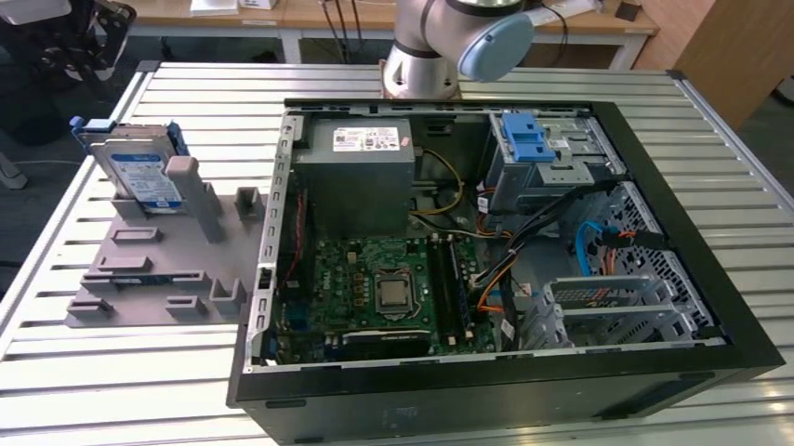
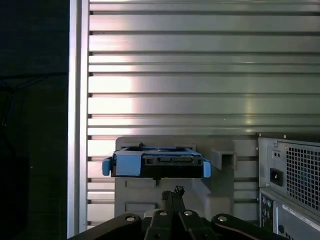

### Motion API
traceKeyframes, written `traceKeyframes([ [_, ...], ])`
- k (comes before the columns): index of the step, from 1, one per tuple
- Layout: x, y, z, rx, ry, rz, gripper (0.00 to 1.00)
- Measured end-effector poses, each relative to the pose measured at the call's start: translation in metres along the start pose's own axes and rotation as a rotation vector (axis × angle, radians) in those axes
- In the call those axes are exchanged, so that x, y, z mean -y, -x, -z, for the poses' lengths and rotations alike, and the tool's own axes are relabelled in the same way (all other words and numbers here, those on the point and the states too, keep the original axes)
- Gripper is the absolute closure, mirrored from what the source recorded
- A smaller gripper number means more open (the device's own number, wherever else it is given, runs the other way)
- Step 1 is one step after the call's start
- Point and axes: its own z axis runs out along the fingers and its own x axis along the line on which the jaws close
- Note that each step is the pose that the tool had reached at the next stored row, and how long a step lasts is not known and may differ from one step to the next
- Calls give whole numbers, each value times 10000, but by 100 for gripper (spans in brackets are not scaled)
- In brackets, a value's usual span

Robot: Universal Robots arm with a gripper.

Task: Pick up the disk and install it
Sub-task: 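Reach for the disk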

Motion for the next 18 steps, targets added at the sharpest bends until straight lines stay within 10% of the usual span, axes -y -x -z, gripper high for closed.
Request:
traceKeyframes([
  [18,-13,-231,-19,1,0,0,89],
])
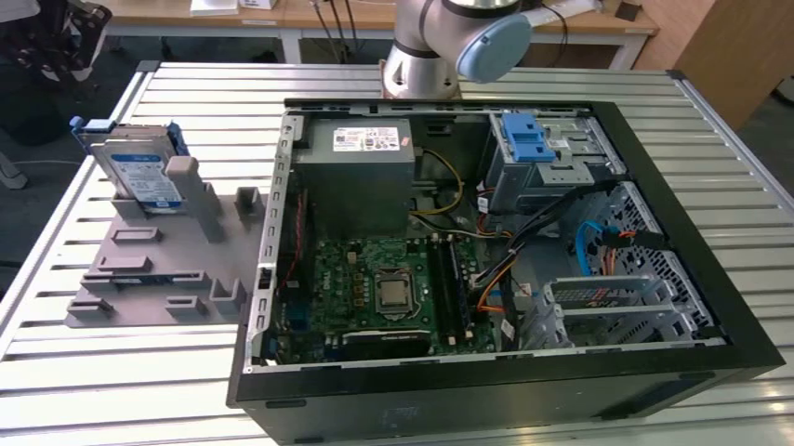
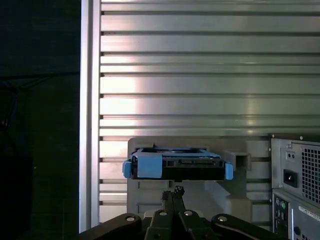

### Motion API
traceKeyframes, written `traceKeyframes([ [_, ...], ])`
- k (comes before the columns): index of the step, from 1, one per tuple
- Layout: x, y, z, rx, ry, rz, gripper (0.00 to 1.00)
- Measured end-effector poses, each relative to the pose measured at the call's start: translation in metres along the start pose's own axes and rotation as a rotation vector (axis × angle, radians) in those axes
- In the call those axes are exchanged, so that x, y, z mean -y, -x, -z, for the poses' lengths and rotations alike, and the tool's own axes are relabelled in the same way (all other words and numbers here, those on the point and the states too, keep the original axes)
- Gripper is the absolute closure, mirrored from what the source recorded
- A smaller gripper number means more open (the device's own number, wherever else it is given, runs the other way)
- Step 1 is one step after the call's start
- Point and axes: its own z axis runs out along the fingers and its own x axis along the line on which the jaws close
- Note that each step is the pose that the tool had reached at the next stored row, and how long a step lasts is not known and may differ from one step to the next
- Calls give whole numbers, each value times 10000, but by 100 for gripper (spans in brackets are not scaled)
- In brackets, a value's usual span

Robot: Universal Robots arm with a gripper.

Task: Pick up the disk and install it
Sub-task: 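Reach for the disk, then pick up the disk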

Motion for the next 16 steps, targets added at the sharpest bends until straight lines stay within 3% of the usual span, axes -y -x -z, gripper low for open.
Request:
traceKeyframes([
  [9,-2,-105,-9,-1,-1,0,89],
  [16,-2,-112,-9,-1,0,22,89],
])
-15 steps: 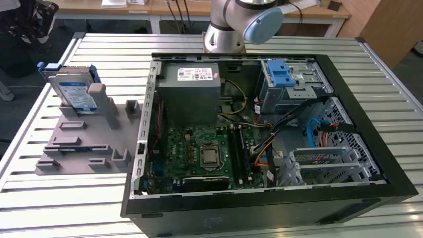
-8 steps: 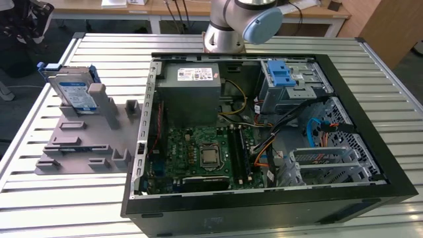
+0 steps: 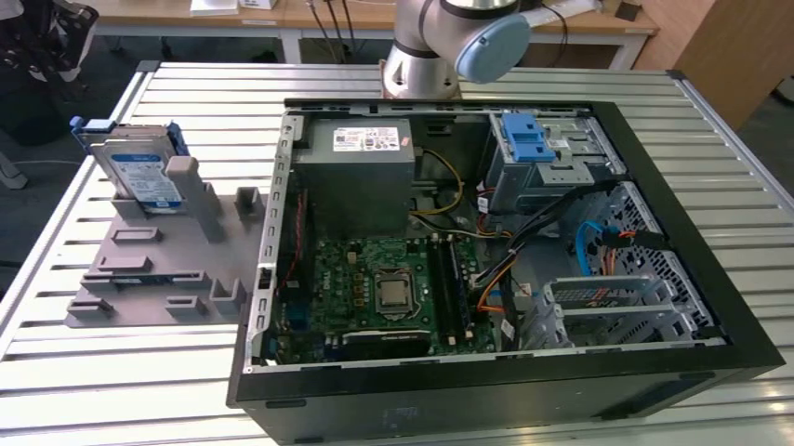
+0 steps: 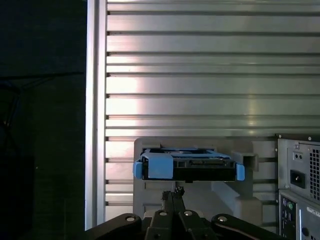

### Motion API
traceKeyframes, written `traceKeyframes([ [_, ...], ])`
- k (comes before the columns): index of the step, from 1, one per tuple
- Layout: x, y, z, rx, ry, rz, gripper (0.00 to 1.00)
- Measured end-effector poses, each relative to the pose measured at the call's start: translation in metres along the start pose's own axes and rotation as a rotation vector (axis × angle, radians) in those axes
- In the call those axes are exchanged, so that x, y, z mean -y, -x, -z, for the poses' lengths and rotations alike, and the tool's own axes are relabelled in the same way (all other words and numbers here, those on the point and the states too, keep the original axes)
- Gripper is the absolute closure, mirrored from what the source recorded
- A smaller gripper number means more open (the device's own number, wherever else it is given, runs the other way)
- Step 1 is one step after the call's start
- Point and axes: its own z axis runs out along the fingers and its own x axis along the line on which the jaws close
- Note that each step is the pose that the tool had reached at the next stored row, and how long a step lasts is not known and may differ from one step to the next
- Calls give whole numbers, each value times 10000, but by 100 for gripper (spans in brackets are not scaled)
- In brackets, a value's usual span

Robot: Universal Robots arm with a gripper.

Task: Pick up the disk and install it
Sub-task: 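Pick up the disk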

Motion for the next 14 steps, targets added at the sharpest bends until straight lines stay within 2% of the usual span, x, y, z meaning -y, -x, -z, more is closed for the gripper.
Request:
traceKeyframes([
  [14,0,0,-3,-106,18,2438,89],
])
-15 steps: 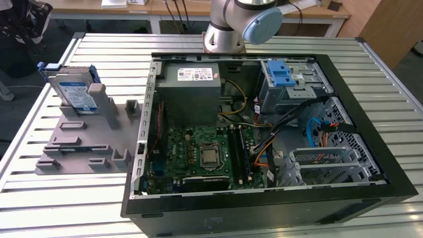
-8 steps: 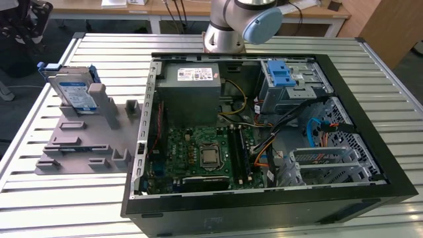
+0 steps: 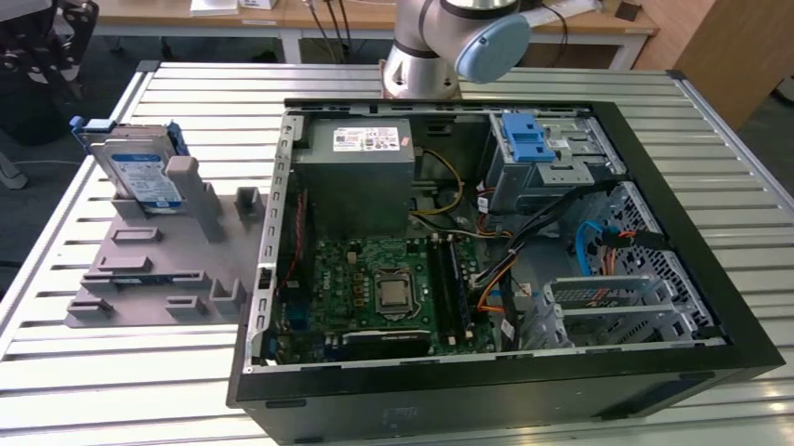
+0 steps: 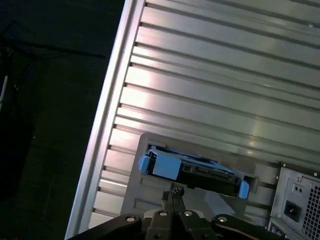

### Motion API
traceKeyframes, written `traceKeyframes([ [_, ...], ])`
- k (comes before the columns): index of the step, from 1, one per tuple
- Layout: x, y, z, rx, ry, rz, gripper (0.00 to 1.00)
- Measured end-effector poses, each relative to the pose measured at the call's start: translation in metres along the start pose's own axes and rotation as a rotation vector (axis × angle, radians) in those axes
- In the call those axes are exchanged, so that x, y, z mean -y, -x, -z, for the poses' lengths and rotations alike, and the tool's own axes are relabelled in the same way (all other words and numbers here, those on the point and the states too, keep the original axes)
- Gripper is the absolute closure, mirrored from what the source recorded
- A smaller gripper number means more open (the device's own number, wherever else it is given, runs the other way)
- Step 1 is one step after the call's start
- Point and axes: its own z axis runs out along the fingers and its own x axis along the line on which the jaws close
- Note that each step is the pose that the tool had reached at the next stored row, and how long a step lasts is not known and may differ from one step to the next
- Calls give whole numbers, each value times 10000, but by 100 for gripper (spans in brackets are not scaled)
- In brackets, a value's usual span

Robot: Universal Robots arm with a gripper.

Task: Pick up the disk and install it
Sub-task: 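Pick up the disk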

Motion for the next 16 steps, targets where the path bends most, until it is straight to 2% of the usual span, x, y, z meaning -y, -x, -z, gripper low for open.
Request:
traceKeyframes([
  [5,0,-1,0,-37,-1,797,89],
  [16,-1,-2,0,-76,6,1729,89],
])
